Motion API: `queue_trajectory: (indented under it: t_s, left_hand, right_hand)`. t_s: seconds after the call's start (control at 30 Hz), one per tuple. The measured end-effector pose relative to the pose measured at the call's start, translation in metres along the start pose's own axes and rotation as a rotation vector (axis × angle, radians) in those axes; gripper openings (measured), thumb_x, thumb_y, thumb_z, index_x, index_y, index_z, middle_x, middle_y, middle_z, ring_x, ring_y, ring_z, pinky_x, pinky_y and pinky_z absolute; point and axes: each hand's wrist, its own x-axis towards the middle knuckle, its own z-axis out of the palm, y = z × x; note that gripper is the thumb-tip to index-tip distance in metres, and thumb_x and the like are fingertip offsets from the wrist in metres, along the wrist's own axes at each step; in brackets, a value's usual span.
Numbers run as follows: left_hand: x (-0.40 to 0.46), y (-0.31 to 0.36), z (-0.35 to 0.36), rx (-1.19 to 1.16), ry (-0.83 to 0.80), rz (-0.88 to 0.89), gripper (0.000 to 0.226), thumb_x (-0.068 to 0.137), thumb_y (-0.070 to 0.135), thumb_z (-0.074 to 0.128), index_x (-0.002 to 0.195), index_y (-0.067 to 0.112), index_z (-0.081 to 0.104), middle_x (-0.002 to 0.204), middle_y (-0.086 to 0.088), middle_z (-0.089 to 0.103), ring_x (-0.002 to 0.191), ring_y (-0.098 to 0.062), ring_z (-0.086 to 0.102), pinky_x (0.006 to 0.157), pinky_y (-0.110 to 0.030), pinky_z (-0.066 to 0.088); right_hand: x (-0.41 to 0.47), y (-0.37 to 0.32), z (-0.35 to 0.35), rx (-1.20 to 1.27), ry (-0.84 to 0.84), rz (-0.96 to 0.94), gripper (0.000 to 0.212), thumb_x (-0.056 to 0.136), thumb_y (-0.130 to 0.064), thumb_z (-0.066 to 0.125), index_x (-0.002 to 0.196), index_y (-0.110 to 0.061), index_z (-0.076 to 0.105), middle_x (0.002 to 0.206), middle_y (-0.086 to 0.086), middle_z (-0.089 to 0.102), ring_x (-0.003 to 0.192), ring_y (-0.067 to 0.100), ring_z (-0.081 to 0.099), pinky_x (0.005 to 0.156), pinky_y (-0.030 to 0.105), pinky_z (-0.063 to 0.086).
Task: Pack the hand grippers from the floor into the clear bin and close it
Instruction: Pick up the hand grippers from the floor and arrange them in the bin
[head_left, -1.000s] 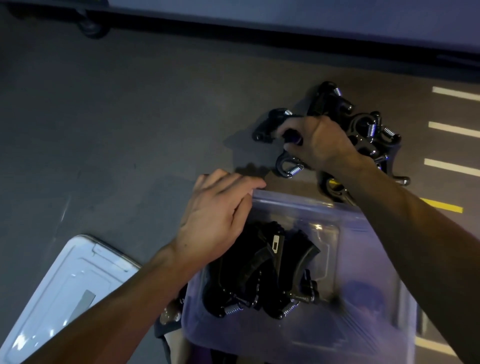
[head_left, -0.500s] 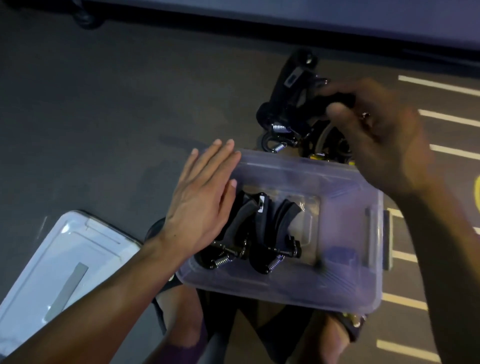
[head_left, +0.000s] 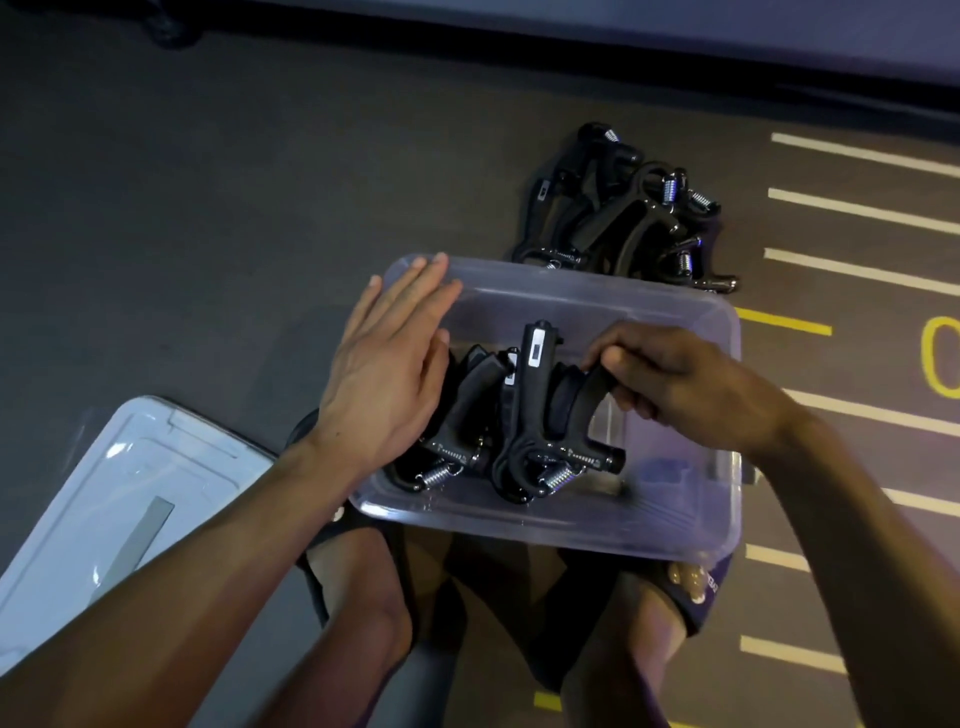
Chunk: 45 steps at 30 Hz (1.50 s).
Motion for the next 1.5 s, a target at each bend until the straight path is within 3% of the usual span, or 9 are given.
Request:
queue_trajectory:
  t_s: [0.23,0.37,0.47,0.63,0.8,0.97,1.2,1.4,1.5]
  left_hand:
    - [0.0,-0.003,0.001,0.002,0.009,0.009,0.047,0.104,0.014,0.041,0.15,0.009,0.049,0.165,-0.005,0.035,0.155,-0.017,0.027,0.129,-0.046,0.017]
    - [0.001,-0.003,0.002,-0.009,0.017,0.006,0.046,0.103,0.014,0.043,0.148,0.009,0.051,0.165,-0.004,0.036,0.155,-0.017,0.028,0.129,-0.045,0.017]
    - [0.001,-0.002,0.002,-0.019,0.021,0.006,0.044,0.103,0.016,0.045,0.147,0.009,0.052,0.164,-0.004,0.037,0.155,-0.017,0.029,0.128,-0.047,0.018]
    - [0.001,-0.001,0.002,-0.024,0.037,0.011,0.044,0.102,0.032,0.053,0.142,0.013,0.058,0.162,-0.006,0.04,0.154,-0.021,0.03,0.126,-0.052,0.019]
    - [0.0,0.001,0.003,0.133,0.019,0.121,0.051,0.094,0.055,0.063,0.131,0.02,0.069,0.132,0.0,0.064,0.139,-0.03,0.047,0.122,-0.057,0.023]
    - [0.001,0.003,0.001,0.273,-0.108,0.166,0.047,0.096,0.06,0.053,0.132,0.034,0.067,0.11,0.015,0.072,0.132,-0.025,0.051,0.125,-0.056,0.015]
    - [0.003,0.006,-0.002,0.239,-0.136,0.135,0.046,0.092,0.058,0.053,0.128,0.035,0.068,0.11,0.016,0.073,0.127,-0.023,0.053,0.126,-0.053,0.009]
    - [0.002,0.004,-0.002,0.235,-0.16,0.135,0.047,0.092,0.059,0.053,0.129,0.035,0.067,0.11,0.016,0.072,0.126,-0.022,0.054,0.126,-0.055,0.01]
    - [0.001,0.002,-0.001,0.203,-0.128,0.131,0.051,0.093,0.061,0.054,0.131,0.03,0.067,0.119,0.011,0.068,0.126,-0.024,0.054,0.126,-0.056,0.013]
  right_hand:
    - [0.014,0.012,0.019,0.073,-0.05,0.105,0.021,0.105,-0.015,0.044,0.107,-0.012,0.065,0.068,0.008,0.053,0.058,0.013,0.048,0.055,0.02,0.043]
    - [0.018,0.012,0.032,0.145,-0.02,0.171,0.016,0.103,-0.011,0.05,0.117,-0.01,0.057,0.071,0.01,0.054,0.055,0.023,0.052,0.043,0.021,0.042]
    - [0.019,0.01,0.04,0.101,0.0,0.2,0.031,0.1,-0.011,0.056,0.129,-0.011,0.048,0.067,0.007,0.062,0.05,0.024,0.057,0.039,0.017,0.042]
    - [0.021,0.003,0.042,0.091,-0.069,0.309,0.044,0.102,-0.02,0.053,0.143,-0.022,0.035,0.075,0.006,0.069,0.049,0.019,0.065,0.045,0.035,0.056]
    - [0.024,-0.003,0.038,0.121,-0.108,0.433,0.043,0.101,-0.025,0.054,0.14,-0.018,0.035,0.091,0.011,0.068,0.06,0.026,0.069,0.049,0.039,0.059]
    - [0.026,-0.005,0.033,0.108,-0.151,0.454,0.038,0.1,-0.025,0.056,0.133,-0.013,0.041,0.093,0.009,0.067,0.07,0.022,0.069,0.048,0.034,0.058]
    - [0.023,-0.007,0.034,0.061,-0.145,0.431,0.034,0.1,-0.024,0.056,0.129,-0.011,0.043,0.093,0.008,0.067,0.082,0.032,0.073,0.052,0.041,0.06]
    - [0.019,-0.008,0.03,0.011,-0.158,0.425,0.049,0.098,-0.03,0.06,0.141,-0.019,0.038,0.102,0.008,0.068,0.081,0.031,0.074,0.061,0.05,0.062]
    - [0.019,-0.013,0.02,-0.082,-0.182,0.43,0.06,0.097,-0.035,0.06,0.148,-0.023,0.031,0.115,0.012,0.067,0.077,0.034,0.074,0.06,0.038,0.062]
